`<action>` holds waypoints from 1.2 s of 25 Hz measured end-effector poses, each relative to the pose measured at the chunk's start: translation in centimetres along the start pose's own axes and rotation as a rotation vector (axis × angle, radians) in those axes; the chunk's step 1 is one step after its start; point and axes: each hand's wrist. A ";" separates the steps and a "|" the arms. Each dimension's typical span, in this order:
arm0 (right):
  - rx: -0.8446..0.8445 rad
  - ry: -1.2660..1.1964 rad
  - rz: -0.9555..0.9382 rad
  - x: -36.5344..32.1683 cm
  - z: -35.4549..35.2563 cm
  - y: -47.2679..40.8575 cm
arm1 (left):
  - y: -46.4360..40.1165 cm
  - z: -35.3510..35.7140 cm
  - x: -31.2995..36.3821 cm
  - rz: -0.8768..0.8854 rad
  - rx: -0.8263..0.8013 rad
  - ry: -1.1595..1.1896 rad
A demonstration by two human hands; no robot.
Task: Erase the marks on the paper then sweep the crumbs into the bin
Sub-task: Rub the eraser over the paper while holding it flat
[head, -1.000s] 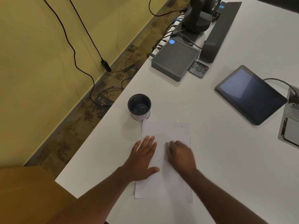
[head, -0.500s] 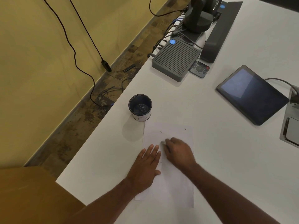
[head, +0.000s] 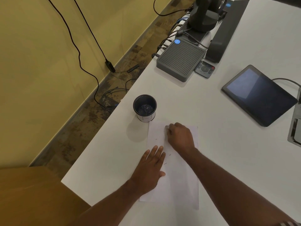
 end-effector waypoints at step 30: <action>-0.059 -0.026 0.108 0.0 -0.1 1.8 | -0.2 0.4 -0.6 0.018 -0.008 0.045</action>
Point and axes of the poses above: each hand's wrist, its own y-axis away from the middle knuckle, its own z-axis out of the palm, x = y × z, and after that the axes turned 7 degrees about -x, right-handed
